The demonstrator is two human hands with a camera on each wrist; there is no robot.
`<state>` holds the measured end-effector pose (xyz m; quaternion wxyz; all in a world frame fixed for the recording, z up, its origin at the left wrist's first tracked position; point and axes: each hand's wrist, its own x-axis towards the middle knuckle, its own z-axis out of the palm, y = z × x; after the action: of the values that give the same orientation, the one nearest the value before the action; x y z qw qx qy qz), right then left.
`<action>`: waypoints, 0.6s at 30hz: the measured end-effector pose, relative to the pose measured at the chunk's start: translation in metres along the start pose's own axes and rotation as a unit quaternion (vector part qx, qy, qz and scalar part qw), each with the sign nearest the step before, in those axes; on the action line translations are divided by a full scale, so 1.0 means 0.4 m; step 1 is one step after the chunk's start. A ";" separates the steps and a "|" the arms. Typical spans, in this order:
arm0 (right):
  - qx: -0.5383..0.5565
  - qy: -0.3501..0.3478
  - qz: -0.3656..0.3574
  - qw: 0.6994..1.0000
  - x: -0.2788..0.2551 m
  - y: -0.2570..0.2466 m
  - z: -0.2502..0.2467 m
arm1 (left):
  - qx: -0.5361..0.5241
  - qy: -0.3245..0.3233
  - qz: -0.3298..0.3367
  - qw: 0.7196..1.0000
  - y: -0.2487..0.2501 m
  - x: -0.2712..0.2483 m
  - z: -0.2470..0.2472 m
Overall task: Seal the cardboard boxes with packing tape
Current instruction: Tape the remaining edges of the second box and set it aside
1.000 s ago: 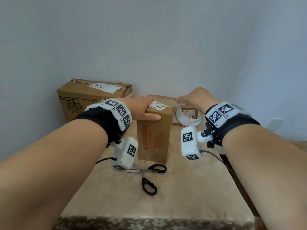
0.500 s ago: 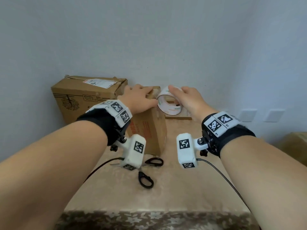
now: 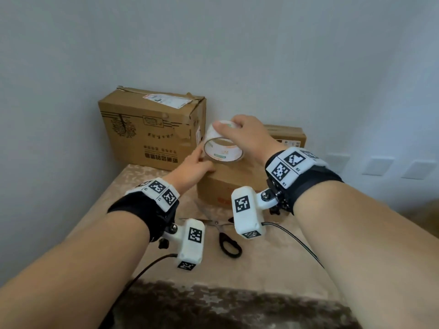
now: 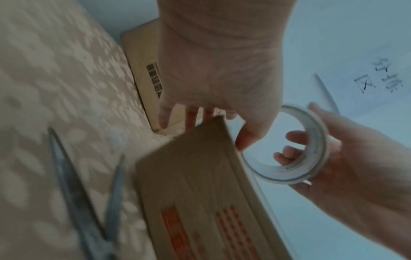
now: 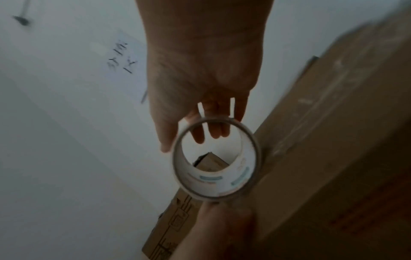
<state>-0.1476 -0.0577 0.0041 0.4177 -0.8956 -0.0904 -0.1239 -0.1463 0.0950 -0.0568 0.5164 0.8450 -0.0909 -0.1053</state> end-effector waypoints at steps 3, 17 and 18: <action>-0.032 0.005 0.044 0.999 0.007 0.023 0.041 | 0.082 -0.058 0.006 0.995 -0.036 0.006 -0.008; -0.022 0.018 0.068 0.997 0.040 0.024 0.032 | 0.075 -0.160 -0.030 0.984 -0.037 0.089 0.004; -0.023 0.017 0.066 0.997 0.042 0.023 0.030 | 0.076 -0.152 -0.020 0.985 -0.033 0.091 0.005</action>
<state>-0.1275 -0.0534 -0.0052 0.4055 -0.9068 -0.0210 -0.1130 -0.1112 0.0897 -0.0723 0.4286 0.8574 -0.1590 -0.2362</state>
